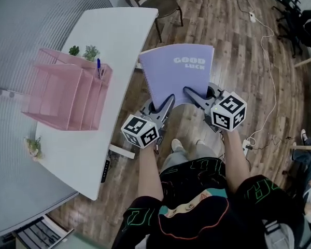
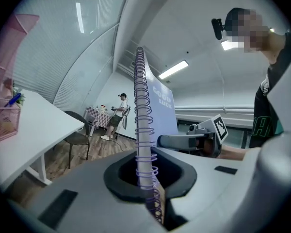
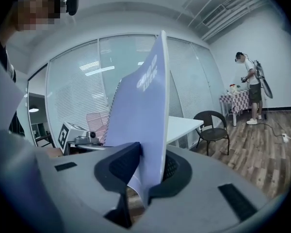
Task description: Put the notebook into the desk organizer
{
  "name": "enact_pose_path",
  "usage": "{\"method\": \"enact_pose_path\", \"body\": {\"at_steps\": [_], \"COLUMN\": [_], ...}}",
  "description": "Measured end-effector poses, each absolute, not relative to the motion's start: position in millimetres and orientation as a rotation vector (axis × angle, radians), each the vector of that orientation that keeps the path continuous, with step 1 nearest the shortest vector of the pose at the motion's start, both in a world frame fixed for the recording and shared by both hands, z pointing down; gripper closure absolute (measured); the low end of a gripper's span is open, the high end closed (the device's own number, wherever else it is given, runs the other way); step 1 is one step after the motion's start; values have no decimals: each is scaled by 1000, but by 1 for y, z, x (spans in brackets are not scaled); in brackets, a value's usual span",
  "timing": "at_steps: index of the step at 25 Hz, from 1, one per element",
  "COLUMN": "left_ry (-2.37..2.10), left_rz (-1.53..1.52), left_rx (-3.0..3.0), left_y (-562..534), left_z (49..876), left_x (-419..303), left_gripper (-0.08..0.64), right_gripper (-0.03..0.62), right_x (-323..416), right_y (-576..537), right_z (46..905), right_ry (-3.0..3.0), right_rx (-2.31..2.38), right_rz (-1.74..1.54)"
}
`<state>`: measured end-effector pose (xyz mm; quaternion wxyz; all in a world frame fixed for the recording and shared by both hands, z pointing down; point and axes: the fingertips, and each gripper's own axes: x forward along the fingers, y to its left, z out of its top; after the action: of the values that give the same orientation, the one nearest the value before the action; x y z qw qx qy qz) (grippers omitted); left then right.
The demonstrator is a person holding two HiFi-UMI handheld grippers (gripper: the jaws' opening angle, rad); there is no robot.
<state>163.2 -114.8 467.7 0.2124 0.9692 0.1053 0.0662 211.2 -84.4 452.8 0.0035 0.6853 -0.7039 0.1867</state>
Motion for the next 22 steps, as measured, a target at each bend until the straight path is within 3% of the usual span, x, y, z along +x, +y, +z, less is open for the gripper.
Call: {"method": "enact_pose_path", "body": {"at_steps": [22], "left_ry": [-452], "left_rz": [40], "left_rx": [2610], "left_y": [-243], "left_z": [471], "left_x": [74], "left_gripper": [532], "right_gripper": [525], "right_x": [131], "right_y": [-249], "right_z": [459], "right_ry": [-2656], "right_rx": [1305], "right_rz": [632]}}
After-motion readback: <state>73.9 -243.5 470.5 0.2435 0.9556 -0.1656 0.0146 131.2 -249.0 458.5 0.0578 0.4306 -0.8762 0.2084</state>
